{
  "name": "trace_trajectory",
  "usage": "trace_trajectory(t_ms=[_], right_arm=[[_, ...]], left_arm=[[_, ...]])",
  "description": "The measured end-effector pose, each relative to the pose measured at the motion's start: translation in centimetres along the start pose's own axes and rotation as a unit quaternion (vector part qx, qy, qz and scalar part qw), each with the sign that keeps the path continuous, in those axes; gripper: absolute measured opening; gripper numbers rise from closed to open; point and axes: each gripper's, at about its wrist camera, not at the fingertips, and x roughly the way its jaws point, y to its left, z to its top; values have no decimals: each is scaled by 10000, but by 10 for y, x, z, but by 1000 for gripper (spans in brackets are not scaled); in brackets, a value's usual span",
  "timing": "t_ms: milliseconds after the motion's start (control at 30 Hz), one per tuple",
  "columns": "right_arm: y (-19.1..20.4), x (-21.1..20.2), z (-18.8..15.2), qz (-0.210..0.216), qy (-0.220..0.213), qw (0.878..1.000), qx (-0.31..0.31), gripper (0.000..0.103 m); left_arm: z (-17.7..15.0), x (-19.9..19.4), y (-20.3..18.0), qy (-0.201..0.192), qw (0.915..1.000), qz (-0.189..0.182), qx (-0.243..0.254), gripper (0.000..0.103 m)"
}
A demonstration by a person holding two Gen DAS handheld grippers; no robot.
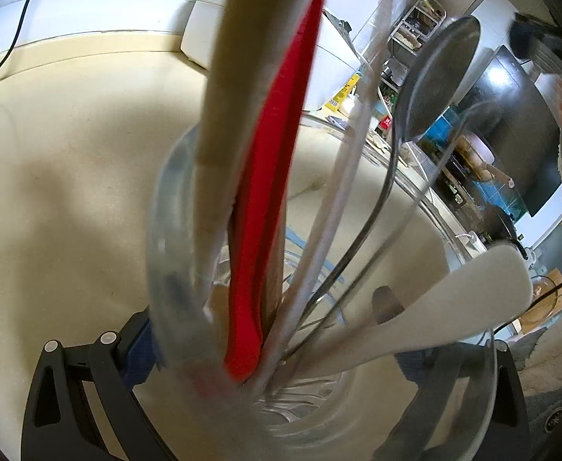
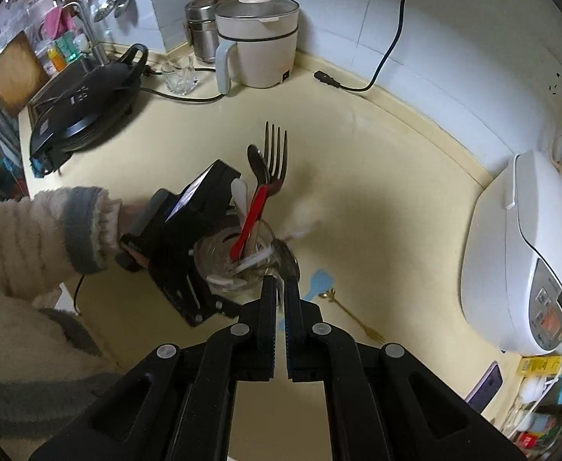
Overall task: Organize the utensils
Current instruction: 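Open the right tool to release the spade spoon into the glass, then grasp the blue plastic spork by its handle with the right tool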
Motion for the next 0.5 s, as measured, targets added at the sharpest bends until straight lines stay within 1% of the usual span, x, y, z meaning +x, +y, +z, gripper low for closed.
trace_trajectory(t_ms=[33, 67, 133, 167, 200, 267, 300, 367, 433, 500], right_arm=[[-3, -1, 0, 16, -69, 9999, 104, 16], [-9, -5, -2, 85, -190, 9994, 284, 18], [-19, -11, -7, 217, -349, 9975, 572, 18], [-29, -15, -12, 301, -471, 9951, 810, 18], [-38, -18, -17, 375, -579, 9920, 1058, 18], [-63, -17, -32, 545, -729, 9814, 1689, 22], [-74, -13, -40, 594, -738, 9762, 1951, 27], [-93, 5, -58, 570, -613, 9692, 2318, 29], [-104, 31, -72, 501, -320, 9674, 2460, 29], [-108, 65, -83, 658, -79, 9650, 2539, 29]], left_arm=[[0, 0, -1, 0, 10000, 0, 0, 100], [-1, 1, -2, 0, 10000, 0, 1, 100], [-1, 1, -3, -1, 10000, -7, -1, 100], [-1, 0, -4, -2, 10000, -13, -4, 100], [0, 0, -4, -4, 10000, -19, -9, 100], [-1, 1, -4, -5, 10000, -28, -17, 100], [0, 1, -4, -7, 10000, -33, -20, 100], [-1, 2, -3, -11, 10000, -46, -32, 100], [-1, 0, 3, -16, 10000, -67, -48, 100], [-2, -1, 6, -21, 9999, -82, -57, 100]])
